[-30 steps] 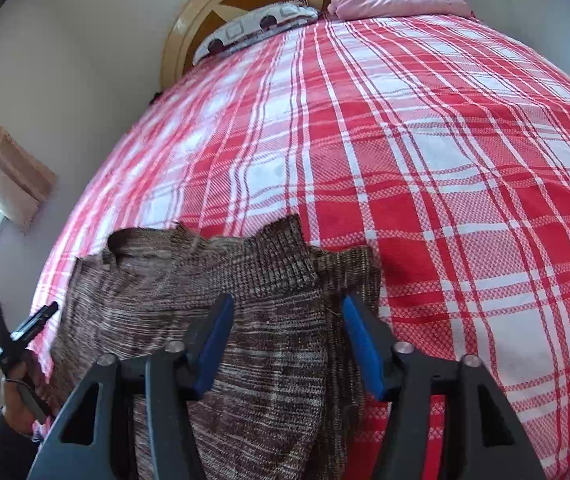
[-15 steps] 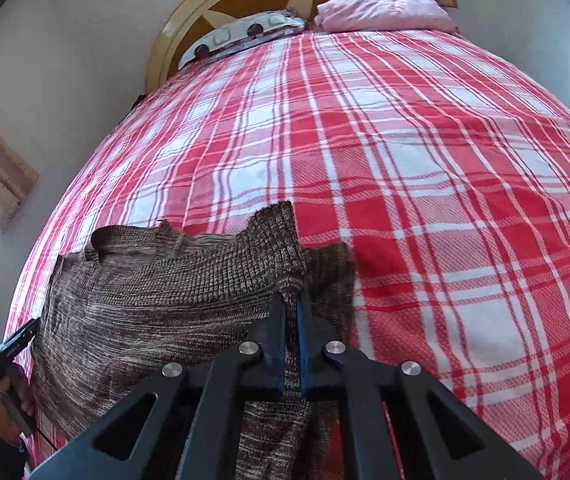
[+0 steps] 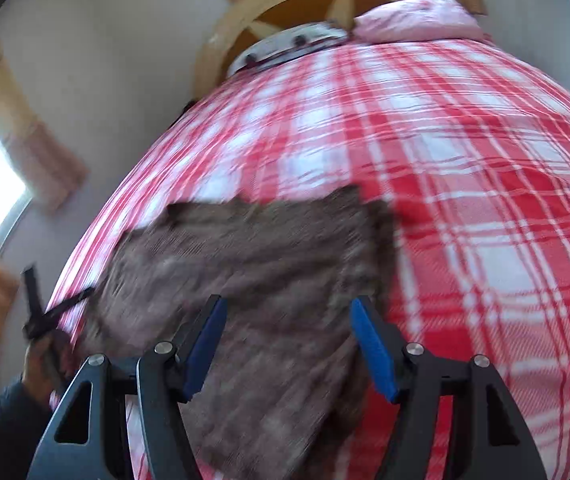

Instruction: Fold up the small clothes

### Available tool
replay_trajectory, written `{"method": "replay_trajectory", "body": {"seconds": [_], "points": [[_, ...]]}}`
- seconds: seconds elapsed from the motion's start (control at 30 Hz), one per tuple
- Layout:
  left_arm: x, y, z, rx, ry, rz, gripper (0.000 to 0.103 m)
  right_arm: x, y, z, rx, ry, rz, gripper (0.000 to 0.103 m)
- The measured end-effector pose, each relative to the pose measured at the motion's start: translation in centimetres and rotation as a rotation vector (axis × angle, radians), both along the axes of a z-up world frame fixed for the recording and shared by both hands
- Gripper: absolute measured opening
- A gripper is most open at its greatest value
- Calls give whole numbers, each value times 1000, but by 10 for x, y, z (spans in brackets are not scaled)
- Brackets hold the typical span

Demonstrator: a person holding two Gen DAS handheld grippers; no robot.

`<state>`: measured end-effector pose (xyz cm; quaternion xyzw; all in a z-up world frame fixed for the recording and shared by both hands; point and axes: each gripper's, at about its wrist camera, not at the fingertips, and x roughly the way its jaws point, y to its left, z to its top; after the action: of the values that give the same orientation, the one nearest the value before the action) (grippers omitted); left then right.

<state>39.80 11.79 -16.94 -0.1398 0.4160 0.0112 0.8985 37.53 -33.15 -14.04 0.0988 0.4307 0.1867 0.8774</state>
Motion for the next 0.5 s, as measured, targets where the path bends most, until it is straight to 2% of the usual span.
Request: {"method": "replay_trajectory", "body": {"seconds": [0.07,0.1,0.17,0.3,0.37,0.43,0.5], "points": [[-2,-6,0,41,16,-3,90,-21,14,-15,-109,46,65,65],[-4,-9,0,62,20,-9,90,-28,17,-26,-155,75,84,58],[-9,-17,0,98,27,-27,90,-39,17,-37,-220,88,86,56],[-18,-19,-1,102,34,-41,92,-44,10,-36,-237,137,73,56],[-22,-19,-1,95,34,-44,93,-47,11,-27,-265,99,34,55],[-28,-19,0,93,32,-42,93,-56,17,-13,-318,20,-8,55],[-33,-21,0,97,30,-43,95,-63,26,4,-295,-67,-17,56]]}}
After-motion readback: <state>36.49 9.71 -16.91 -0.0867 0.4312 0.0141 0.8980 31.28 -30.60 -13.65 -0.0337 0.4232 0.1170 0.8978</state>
